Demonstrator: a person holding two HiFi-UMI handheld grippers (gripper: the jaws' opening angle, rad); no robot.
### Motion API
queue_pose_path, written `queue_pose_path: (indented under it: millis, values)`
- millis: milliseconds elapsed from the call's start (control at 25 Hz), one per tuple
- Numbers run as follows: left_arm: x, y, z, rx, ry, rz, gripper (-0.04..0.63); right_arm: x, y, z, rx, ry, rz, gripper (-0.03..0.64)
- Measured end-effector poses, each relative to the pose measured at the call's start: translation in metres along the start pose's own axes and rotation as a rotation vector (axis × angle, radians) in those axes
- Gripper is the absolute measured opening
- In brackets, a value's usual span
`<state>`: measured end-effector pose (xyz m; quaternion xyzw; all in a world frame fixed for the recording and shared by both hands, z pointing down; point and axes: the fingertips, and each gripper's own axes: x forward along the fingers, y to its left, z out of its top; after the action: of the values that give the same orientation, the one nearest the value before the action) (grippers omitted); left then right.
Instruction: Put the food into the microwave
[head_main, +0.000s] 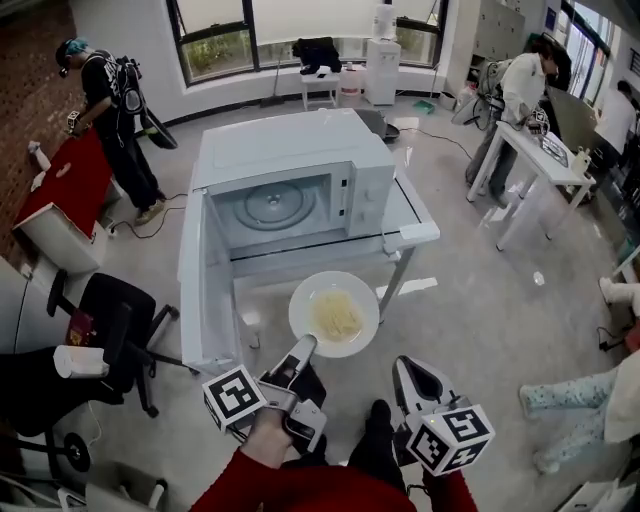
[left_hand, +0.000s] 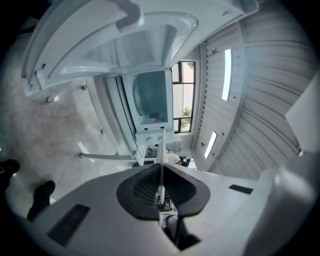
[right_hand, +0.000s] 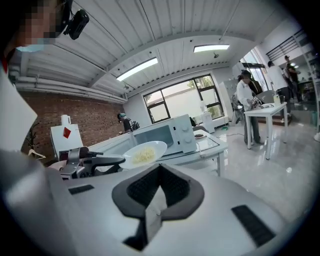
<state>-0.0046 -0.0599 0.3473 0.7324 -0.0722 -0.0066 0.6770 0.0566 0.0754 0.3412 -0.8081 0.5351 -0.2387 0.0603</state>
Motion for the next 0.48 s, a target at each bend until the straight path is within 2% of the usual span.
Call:
queue_pose_path:
  millis: [160,480]
  values:
    - [0.029,-0.005,0.014,-0.047,-0.11,-0.026,0.025,0.038,-0.022,0.025,-0.056,0.041,0.093,0.014]
    - [0.074,-0.008,0.042,-0.076,-0.408,-0.003,0.025,0.104,-0.064,0.075,-0.188,0.153,0.336,0.014]
